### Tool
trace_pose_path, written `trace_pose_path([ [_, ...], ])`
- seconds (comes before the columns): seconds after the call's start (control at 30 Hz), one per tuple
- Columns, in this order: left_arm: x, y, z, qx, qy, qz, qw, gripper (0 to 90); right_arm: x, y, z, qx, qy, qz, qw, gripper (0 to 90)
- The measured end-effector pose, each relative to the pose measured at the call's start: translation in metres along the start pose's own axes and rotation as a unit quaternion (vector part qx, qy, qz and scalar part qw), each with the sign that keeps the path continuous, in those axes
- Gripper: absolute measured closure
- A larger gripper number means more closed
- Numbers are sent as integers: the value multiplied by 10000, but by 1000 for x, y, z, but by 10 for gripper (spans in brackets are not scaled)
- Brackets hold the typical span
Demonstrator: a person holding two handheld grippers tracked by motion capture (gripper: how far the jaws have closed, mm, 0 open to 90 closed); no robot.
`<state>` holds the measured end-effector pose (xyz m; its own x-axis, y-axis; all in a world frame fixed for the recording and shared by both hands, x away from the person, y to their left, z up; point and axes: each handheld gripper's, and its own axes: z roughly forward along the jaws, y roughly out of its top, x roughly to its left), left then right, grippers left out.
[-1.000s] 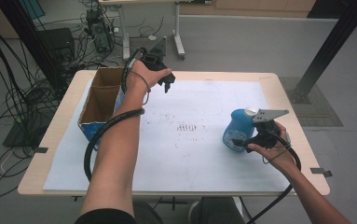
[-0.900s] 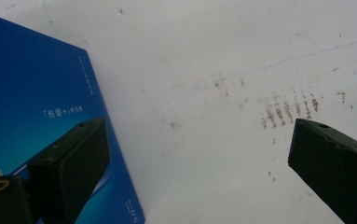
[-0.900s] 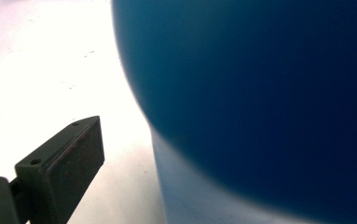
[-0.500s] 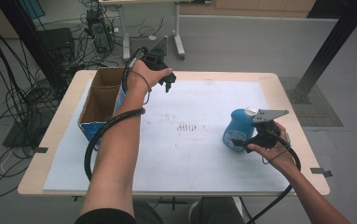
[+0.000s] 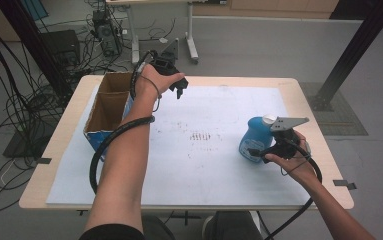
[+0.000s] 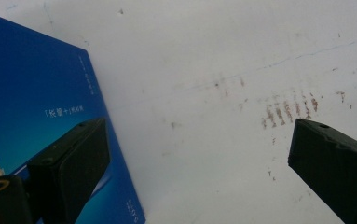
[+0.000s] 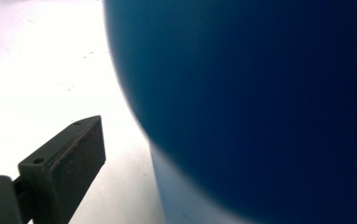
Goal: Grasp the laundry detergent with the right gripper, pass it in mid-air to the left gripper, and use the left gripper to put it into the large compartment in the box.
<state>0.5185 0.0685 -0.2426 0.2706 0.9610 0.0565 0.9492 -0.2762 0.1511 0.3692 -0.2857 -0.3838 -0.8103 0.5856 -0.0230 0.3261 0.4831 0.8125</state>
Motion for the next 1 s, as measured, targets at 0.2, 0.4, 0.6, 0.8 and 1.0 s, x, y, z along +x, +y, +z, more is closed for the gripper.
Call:
trace_pose_path([
  [0.2,0,-1,0,6,-5,-6,10000,61,-1,-1,1,-24,-15,4,10000,79],
  [0.4,1,-1,1,17,-1,2,10000,61,-2,-3,1,-80,-27,24,10000,135],
  [0.6,2,-1,1,20,-9,-2,10000,61,-2,-7,3,-93,-38,42,9999,205],
  [0.8,3,-2,1,10,-13,-14,10000,61,-3,-7,2,-153,-40,-30,9999,317],
  [1.0,3,-2,2,11,-9,-10,10000,61,-3,-8,3,-172,-69,-63,9998,371],
])
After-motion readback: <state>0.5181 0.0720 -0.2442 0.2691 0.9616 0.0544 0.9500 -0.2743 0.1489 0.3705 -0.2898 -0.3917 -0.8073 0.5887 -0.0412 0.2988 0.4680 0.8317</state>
